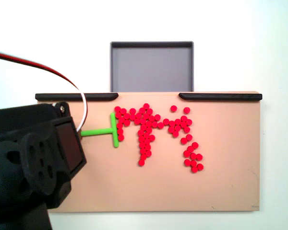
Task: Gather the left side granules
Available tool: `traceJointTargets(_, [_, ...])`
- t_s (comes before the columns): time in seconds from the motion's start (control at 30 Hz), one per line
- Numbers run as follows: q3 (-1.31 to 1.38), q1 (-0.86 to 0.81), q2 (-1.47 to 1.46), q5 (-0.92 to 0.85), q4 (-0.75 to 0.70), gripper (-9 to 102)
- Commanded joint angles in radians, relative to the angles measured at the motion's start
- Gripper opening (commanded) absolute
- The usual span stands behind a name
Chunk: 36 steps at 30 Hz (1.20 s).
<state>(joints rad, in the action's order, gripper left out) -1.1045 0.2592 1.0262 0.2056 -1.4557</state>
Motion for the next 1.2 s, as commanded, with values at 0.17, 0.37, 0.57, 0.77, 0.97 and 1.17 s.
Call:
traceJointTargets(0.17, [0.02, -0.025, 0.0, -0.017, 0.003, 0])
traceJointTargets(0.37, [0.02, -0.035, -0.002, -0.025, 0.003, 0])
traceJointTargets(0.57, [0.02, -0.044, -0.002, -0.034, 0.003, 0])
traceJointTargets(0.77, [0.018, -0.052, -0.002, -0.04, 0.003, 0])
traceJointTargets(0.97, [0.018, -0.061, -0.002, -0.051, 0.003, 0])
traceJointTargets(1.17, [0.015, -0.072, -0.002, -0.058, 0.003, 0])
